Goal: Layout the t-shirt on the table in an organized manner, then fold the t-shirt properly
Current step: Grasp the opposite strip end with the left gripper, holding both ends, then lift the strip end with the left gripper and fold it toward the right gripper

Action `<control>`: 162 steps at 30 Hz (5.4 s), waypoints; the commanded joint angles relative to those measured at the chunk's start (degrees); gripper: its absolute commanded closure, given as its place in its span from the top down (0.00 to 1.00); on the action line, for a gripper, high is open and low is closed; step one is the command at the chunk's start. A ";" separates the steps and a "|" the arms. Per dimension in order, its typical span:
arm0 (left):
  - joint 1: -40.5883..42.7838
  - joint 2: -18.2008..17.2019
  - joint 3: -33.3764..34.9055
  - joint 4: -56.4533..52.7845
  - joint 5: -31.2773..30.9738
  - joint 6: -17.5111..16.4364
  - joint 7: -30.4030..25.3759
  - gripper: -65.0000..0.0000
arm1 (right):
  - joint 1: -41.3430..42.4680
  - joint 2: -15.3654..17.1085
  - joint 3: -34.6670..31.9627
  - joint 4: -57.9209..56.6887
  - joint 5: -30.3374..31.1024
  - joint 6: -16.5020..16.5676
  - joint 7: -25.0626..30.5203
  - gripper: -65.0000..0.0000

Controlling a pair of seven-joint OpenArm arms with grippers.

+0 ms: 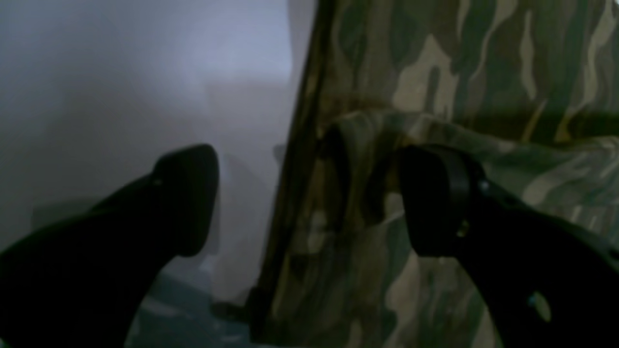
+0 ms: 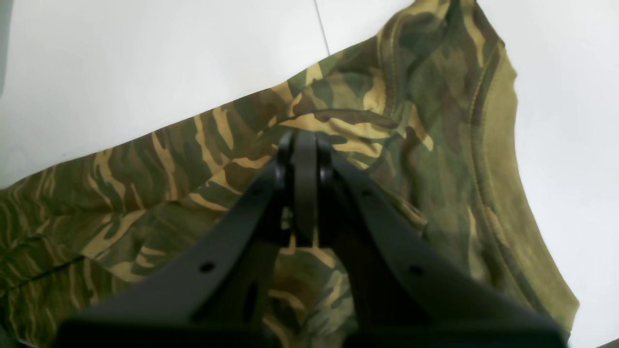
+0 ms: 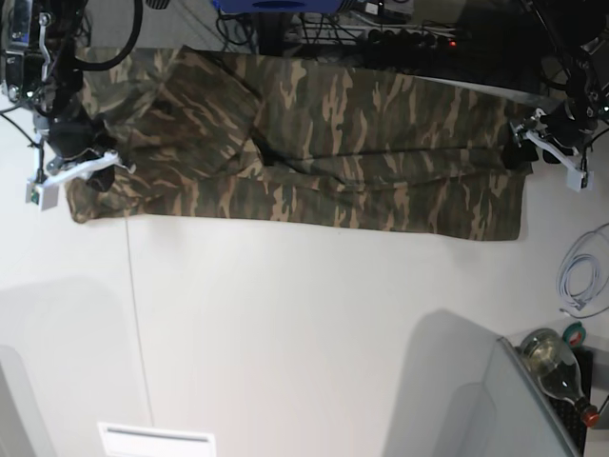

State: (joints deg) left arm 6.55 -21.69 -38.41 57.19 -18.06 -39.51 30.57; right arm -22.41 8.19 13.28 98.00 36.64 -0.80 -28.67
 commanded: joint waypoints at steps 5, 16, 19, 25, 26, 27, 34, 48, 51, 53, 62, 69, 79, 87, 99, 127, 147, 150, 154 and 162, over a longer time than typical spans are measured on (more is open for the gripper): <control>-0.08 -1.82 -1.98 1.14 -1.06 -0.49 -1.07 0.87 | 0.13 0.47 0.22 0.86 0.15 0.49 1.02 0.01; -0.08 -3.67 -5.76 1.14 -1.06 -0.49 -0.98 0.87 | 0.48 0.47 0.22 0.77 0.06 0.49 1.02 0.01; -0.08 -3.41 -4.36 1.14 -1.06 -0.49 -0.98 0.87 | 0.48 0.47 0.22 0.77 0.06 0.49 1.02 0.01; 0.44 -3.23 0.30 1.84 -3.17 -0.49 -0.98 0.87 | 1.10 0.47 0.22 0.69 -0.03 0.49 1.02 0.01; 1.23 -3.14 0.30 2.37 -4.48 -0.49 -0.98 0.87 | 1.27 0.47 0.22 0.60 -0.03 0.49 1.02 0.01; 1.85 -3.14 0.30 3.34 -5.89 -0.49 -0.98 0.87 | 1.27 0.47 0.22 -0.02 -0.03 0.49 1.02 0.01; 2.11 -3.23 1.53 3.43 -6.95 -0.49 -0.98 0.87 | 2.77 0.47 0.22 -3.71 -0.03 0.49 1.02 0.01; -0.70 -2.53 6.81 -5.19 -6.95 -0.49 -1.42 0.68 | 2.59 0.47 0.22 -3.09 -0.03 0.58 1.02 0.01; -0.70 -2.44 6.81 -5.19 -6.95 -0.49 -1.42 0.27 | 2.50 0.47 0.22 -3.01 -0.03 0.58 1.02 0.01; -0.79 -2.44 6.72 -5.19 -6.95 -0.49 -1.51 0.00 | 2.41 0.47 0.22 -2.48 -0.03 0.58 1.02 0.01; -1.67 -2.53 6.28 4.13 -7.03 -0.49 -1.51 0.00 | 0.39 0.74 0.30 3.15 -0.03 0.58 0.93 0.01; 6.16 1.25 7.95 27.51 -6.95 -0.49 -0.98 0.00 | 0.13 0.74 0.74 2.97 -0.03 0.58 0.93 0.01; 11.17 1.61 30.99 38.68 -6.95 15.02 -0.90 0.00 | 0.48 0.91 0.83 2.97 -0.03 0.58 0.93 0.01; 8.44 1.78 47.51 38.50 -6.95 23.02 -0.90 0.00 | 0.48 0.91 0.92 2.80 -0.03 0.58 0.93 0.01; 6.68 5.74 57.45 38.50 -6.95 23.90 -0.90 0.00 | 0.30 0.91 2.77 2.80 -0.03 0.58 0.84 0.01; 3.34 7.76 68.79 37.98 -7.03 30.50 -0.90 0.00 | 0.30 0.91 3.12 2.80 0.06 0.58 0.84 0.01; 3.96 7.50 69.40 37.54 -7.12 30.50 -0.90 0.00 | 0.48 0.83 3.03 2.80 0.06 0.58 0.84 0.01; 3.34 6.88 71.95 37.62 -7.03 30.50 -0.90 0.00 | 0.48 0.83 3.03 2.80 0.06 0.58 0.84 0.01; 3.34 6.18 73.53 37.62 -7.03 30.50 -0.90 0.00 | 0.39 0.83 2.94 2.80 0.06 0.58 0.84 0.01; 3.34 6.09 73.18 37.71 -7.03 30.50 -0.90 0.27 | 0.39 0.65 2.85 2.80 0.06 0.58 0.84 0.01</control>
State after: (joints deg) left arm 10.20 -15.57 34.92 93.62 -24.49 -8.80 30.83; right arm -22.26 8.43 16.12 100.01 36.05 -0.78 -29.10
